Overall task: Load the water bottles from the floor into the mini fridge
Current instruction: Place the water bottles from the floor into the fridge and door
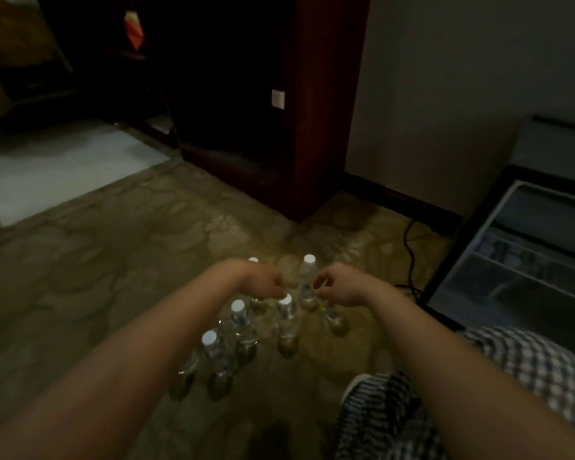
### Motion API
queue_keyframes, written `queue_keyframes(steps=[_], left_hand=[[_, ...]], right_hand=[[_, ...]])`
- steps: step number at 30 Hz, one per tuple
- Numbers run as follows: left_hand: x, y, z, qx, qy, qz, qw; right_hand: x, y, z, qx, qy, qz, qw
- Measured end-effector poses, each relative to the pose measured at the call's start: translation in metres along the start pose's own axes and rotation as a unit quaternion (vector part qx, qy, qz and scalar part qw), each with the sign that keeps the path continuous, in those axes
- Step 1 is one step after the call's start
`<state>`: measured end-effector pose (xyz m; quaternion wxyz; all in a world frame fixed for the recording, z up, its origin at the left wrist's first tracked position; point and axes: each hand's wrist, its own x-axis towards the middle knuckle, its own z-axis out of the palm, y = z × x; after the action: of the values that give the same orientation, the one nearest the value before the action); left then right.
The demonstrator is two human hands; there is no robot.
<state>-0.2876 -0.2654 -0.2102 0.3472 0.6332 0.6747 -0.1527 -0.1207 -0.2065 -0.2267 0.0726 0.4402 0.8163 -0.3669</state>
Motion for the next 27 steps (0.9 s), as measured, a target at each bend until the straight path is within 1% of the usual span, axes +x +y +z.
queue_keyframes(steps=[3, 5, 7, 9, 11, 14, 17, 20, 23, 27], left_hand=[[0.007, -0.034, 0.033, -0.055, -0.012, -0.022, 0.998], [0.01, -0.058, 0.056, -0.114, 0.005, -0.04, 0.993], [0.011, -0.075, 0.076, -0.181, 0.052, -0.068, 0.98], [0.012, -0.094, 0.099, -0.264, 0.108, -0.084, 0.955], [0.014, -0.112, 0.123, -0.309, 0.152, -0.096, 0.934], [0.022, -0.129, 0.159, -0.308, 0.186, -0.137, 0.923], [0.033, -0.138, 0.18, -0.313, 0.211, -0.131, 0.917], [0.045, -0.147, 0.187, -0.275, 0.228, -0.136, 0.924], [0.056, -0.157, 0.186, -0.201, 0.228, -0.143, 0.942], [0.063, -0.165, 0.185, -0.174, 0.221, -0.155, 0.947]], right_hand=[[0.014, -0.006, 0.032, 0.012, -0.038, -0.002, 0.999], [0.027, -0.009, 0.058, 0.005, -0.06, 0.0, 0.998], [0.035, -0.008, 0.077, -0.012, -0.061, -0.001, 0.998], [0.045, -0.012, 0.094, -0.031, -0.075, -0.014, 0.997], [0.053, -0.017, 0.107, -0.041, -0.089, -0.024, 0.995], [0.064, -0.02, 0.127, -0.051, -0.097, -0.019, 0.994], [0.075, -0.022, 0.148, -0.062, -0.109, -0.022, 0.992], [0.086, -0.026, 0.166, -0.068, -0.126, -0.026, 0.989], [0.094, -0.024, 0.182, -0.061, -0.14, -0.012, 0.988], [0.099, -0.015, 0.193, -0.068, -0.157, 0.004, 0.985]])
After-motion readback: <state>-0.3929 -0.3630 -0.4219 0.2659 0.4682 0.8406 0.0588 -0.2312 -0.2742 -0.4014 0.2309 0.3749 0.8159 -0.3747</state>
